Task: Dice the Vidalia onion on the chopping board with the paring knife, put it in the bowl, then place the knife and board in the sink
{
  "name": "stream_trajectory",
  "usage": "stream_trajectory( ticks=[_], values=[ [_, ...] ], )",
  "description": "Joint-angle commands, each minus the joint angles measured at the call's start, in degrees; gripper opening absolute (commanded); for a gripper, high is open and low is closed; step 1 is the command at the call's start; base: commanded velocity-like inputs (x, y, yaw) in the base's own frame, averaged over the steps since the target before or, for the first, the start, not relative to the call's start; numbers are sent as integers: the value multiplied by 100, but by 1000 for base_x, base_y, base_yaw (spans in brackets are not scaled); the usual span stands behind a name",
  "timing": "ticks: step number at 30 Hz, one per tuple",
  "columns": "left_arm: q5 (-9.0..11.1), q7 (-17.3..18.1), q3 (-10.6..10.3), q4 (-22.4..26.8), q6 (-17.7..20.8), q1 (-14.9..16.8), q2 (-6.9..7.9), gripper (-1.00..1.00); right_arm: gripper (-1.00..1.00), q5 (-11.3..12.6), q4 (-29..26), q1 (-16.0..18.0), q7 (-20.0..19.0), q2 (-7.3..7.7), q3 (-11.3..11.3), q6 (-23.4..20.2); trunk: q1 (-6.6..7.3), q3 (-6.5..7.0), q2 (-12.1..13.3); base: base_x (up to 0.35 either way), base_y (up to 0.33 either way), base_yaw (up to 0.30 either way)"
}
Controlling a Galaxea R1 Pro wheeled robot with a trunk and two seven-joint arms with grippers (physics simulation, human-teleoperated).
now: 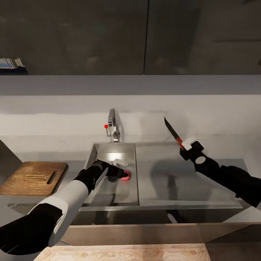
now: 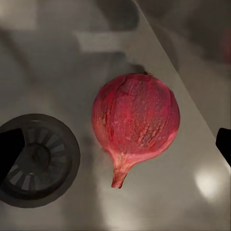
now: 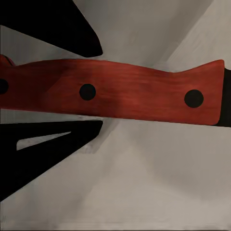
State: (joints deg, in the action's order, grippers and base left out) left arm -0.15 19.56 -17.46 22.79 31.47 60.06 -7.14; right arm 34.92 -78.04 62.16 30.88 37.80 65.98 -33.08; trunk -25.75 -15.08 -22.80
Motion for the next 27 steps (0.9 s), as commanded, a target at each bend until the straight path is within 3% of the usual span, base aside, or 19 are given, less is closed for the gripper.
stream_trajectory(
  ticks=[1, 3, 5, 7, 8, 9, 10, 11, 12, 14, 15, 18, 27],
  values=[
    [-2, 13, -20, 7, 26, 5, 2, 100, -100, -172, -9, 16, 41, 28, 55, -146, -4, -12, -13, 0, 0, 0],
    [-2, 15, -21, 5, 26, 4, -4, 100, -100, -420, -9, 16, -23, 85, 63, -269, -4, -12, -13, 0, 0, 0],
    [-2, 18, -21, 2, 26, 4, -14, 100, -100, -488, -11, 16, -170, 149, 56, -289, -4, -12, -13, 0, 0, 0],
    [-2, 18, -27, 5, 26, 2, -24, 100, -100, -690, -16, 16, -855, 249, 48, -299, -4, -12, -13, 0, 0, 0],
    [-2, 17, -28, 6, 26, 4, -28, 100, -100, -992, -17, 16, -1522, 311, 21, -299, -4, -12, -13, 0, 0, 0],
    [-2, 18, -28, 4, 26, 2, -29, 100, -100, -1124, -17, 16, -1769, 330, -7, -296, -4, -12, -13, 0, 0, 0],
    [-2, 17, -29, 4, 26, 4, -29, 100, -100, -1590, -18, 16, -2538, 365, -220, -292, -4, -12, -13, 0, 0, 0],
    [-2, 18, -29, 4, 26, 4, -28, 100, -100, -1754, -18, 16, -2793, 373, -347, -291, -4, -12, -13, 0, 0, 0],
    [-2, 19, -29, 2, 26, 5, -27, 100, -100, -2390, -21, 16, -3721, 391, -1050, -288, -4, -12, -13, 0, 0, 0],
    [-2, 19, -30, -1, 26, 1, -27, 100, -100, -3090, -24, 16, -4611, 399, -1745, -284, -4, -12, -13, 0, 0, 0],
    [-2, 20, -30, -1, 26, 1, -26, 100, -100, -3313, -27, 16, -4869, 401, -1882, -282, -4, -12, -13, 0, 0, 0],
    [-2, 21, -30, 0, 26, 0, -26, 100, -100, -3728, -55, 16, -5277, 402, -2070, -279, -4, -12, -13, 0, 0, 0],
    [-2, 20, -30, -2, 26, -1, -28, 100, -100, -4440, -79, 16, -5518, 403, -2468, -255, -4, -12, -13, 0, 0, 0]
  ],
)
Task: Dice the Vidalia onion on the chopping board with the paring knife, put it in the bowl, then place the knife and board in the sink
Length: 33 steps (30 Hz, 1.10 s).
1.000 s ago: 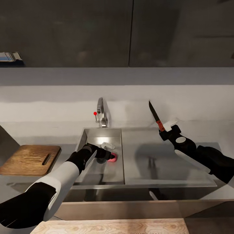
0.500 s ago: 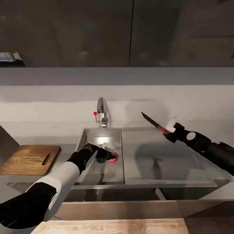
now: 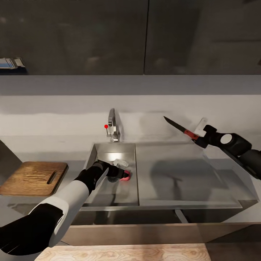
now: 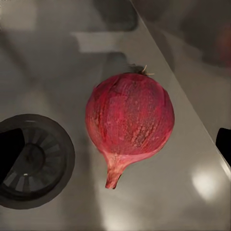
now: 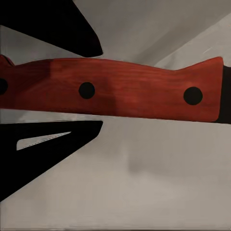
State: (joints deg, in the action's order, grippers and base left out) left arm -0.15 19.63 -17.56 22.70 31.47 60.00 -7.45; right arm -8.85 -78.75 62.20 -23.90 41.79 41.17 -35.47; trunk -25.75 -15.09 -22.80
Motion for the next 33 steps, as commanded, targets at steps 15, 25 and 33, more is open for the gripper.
stream_trajectory(
  ticks=[15, 25, 33],
  values=[
    [-3, 15, -30, 0, 17, 4, 6, 100, -100, -170, -8, 11, -218, 5, -274, -50, -4, -12, -12, 0, 0, 0],
    [-3, 15, -42, -123, -18, 3, 5, 100, -100, -170, -8, 11, -228, 5, -285, -73, -4, -12, -12, 101, 0, 0],
    [-3, 4, -63, -355, -218, 2, -103, 100, -100, -170, -8, 11, -224, 5, -290, -82, -4, -12, -12, 2, 0, 0]
  ],
)
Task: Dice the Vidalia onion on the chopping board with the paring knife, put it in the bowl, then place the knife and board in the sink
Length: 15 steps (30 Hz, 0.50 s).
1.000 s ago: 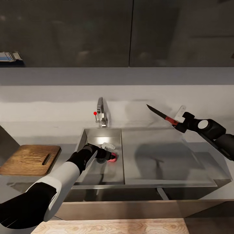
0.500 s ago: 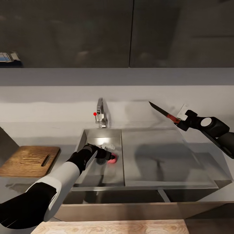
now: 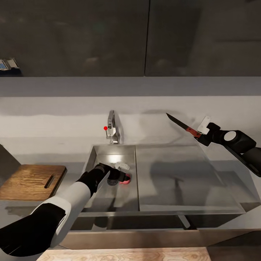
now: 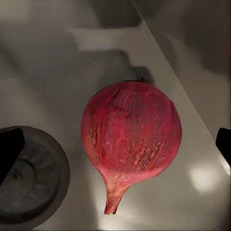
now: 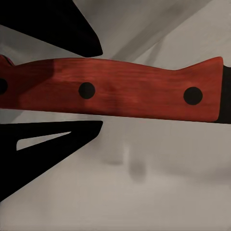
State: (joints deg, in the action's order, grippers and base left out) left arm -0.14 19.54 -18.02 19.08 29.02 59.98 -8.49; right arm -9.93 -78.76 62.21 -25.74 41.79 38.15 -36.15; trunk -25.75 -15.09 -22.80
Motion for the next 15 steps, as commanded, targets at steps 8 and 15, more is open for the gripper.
stream_trajectory(
  ticks=[8, 15],
  values=[
    [-4, 7, -59, -94, 8, 5, -82, 100, -100, -62, -8, 11, -37, 5, 18, -14, -4, -12, -12, 0, 0, 0],
    [-5, 8, -197, -103, 7, 5, -151, 100, -100, -62, -8, 11, -37, 5, 30, -14, -4, -12, -12, 0, 0, 0]
  ],
)
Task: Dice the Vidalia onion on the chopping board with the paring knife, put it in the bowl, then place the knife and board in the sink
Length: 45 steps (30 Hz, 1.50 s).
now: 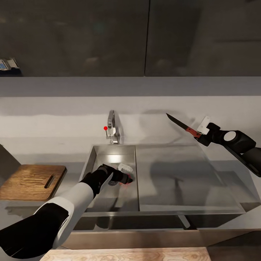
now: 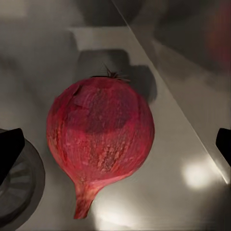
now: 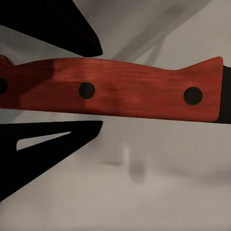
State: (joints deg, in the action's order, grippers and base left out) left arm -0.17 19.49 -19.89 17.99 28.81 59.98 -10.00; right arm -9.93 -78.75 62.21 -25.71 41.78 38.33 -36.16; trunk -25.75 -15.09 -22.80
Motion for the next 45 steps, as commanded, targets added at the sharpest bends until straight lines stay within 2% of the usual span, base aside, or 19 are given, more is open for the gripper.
stream_trajectory(
  ticks=[1, 14, 24, 45],
  values=[
    [-2, 14, -15, 6, 28, 5, 0, 100, -100, -62, -8, 10, -40, 6, 14, -14, -4, -12, -12, 0, 0, 0],
    [-1, 11, -24, 11, 28, 5, 2, 100, -100, -70, -8, 10, -22, 6, 17, -23, -4, -21, -12, 0, 0, -67],
    [-1, 3, -31, 12, 28, 5, 83, 100, -100, -70, -8, 10, -22, 6, 17, -23, -4, -79, -12, 0, 0, -1],
    [1, 2, -24, 12, 24, 5, 77, 100, -100, -70, -8, 10, -22, 6, 25, -23, -4, -158, -12, 0, 0, 0]
  ],
)
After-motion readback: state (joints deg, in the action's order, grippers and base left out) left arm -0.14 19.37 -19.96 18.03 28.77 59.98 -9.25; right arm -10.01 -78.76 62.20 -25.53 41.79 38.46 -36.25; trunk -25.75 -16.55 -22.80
